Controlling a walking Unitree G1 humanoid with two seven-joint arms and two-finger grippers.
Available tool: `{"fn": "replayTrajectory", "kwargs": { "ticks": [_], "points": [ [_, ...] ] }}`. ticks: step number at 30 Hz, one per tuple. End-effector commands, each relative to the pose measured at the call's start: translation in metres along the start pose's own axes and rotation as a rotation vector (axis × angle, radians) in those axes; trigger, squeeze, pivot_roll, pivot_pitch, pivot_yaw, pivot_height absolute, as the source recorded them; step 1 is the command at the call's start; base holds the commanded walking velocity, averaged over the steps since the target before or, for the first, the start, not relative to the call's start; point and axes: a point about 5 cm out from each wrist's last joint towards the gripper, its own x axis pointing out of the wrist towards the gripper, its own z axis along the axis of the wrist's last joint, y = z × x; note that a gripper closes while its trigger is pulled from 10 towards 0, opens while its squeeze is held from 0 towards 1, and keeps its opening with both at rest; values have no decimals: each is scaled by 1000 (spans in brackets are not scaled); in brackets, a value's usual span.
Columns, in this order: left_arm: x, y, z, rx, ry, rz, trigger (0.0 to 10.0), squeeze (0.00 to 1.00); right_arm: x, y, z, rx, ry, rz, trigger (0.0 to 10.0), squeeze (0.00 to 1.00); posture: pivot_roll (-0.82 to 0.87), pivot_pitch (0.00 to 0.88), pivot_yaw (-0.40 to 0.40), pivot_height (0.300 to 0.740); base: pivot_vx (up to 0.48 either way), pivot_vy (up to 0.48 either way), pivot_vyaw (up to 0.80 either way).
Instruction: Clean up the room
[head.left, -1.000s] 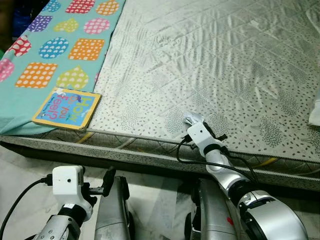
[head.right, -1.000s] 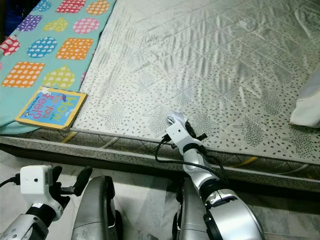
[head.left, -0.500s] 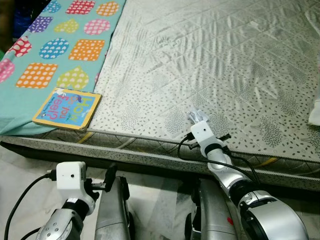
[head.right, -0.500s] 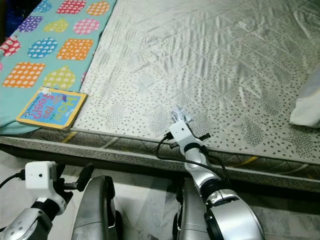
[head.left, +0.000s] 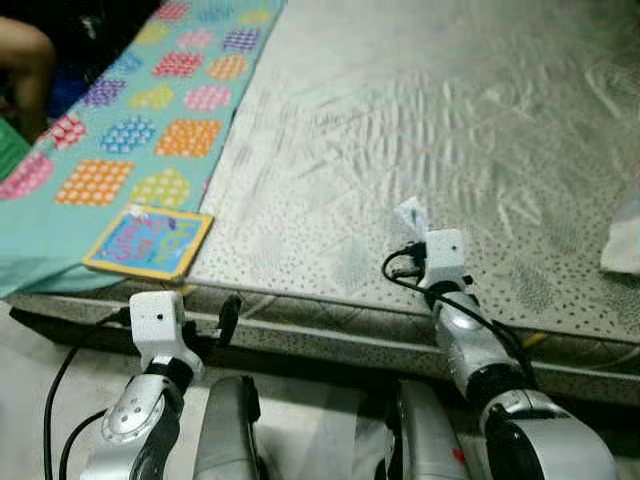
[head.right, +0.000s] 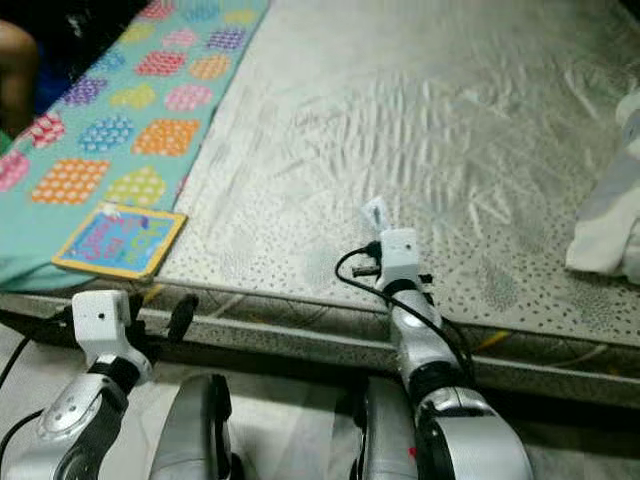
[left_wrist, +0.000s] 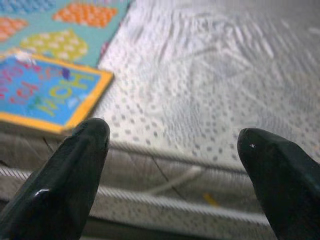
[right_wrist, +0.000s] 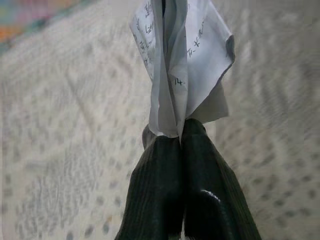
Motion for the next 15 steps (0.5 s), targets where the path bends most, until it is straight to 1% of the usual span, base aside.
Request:
{"fn": "replayTrajectory", "kwargs": {
  "ticks": [1, 3, 7, 9, 12, 13, 15],
  "points": [
    [2, 8, 0, 17, -7, 19, 10000, 0, -5, -4, 1, 35, -31, -1, 10000, 0, 6, 0, 59, 551, 0, 0, 0],
    [4, 9, -1, 16, -9, 21, 10000, 0, -7, -6, 2, 45, -39, -5, 10000, 0, 1, 0, 62, 551, 0, 0, 0],
    [11, 9, -4, -7, -6, 21, 10000, 0, -19, -15, 1, 90, -70, -33, 10000, 0, -31, 0, 84, 551, 0, 0, 0],
    [20, 5, -4, -10, -15, -9, 10000, 0, -27, -18, 4, 135, -100, -55, 10000, 0, -65, 0, 106, 551, 0, 0, 0],
    [27, 2, -4, -15, -17, -34, 10000, 0, -28, -18, 6, 141, -110, -57, 10000, 0, -81, 0, 118, 551, 0, 0, 0],
    [29, 0, -3, -14, -19, -45, 10000, 0, -29, -18, 7, 155, -112, -57, 10000, 0, -82, 0, 119, 551, 0, 0, -431],
    [34, -3, -3, -11, -22, -58, 10000, 0, -27, -16, 13, 138, -124, -46, 10000, 0, -85, 0, 124, 551, 0, 0, -556]
  ]
}}
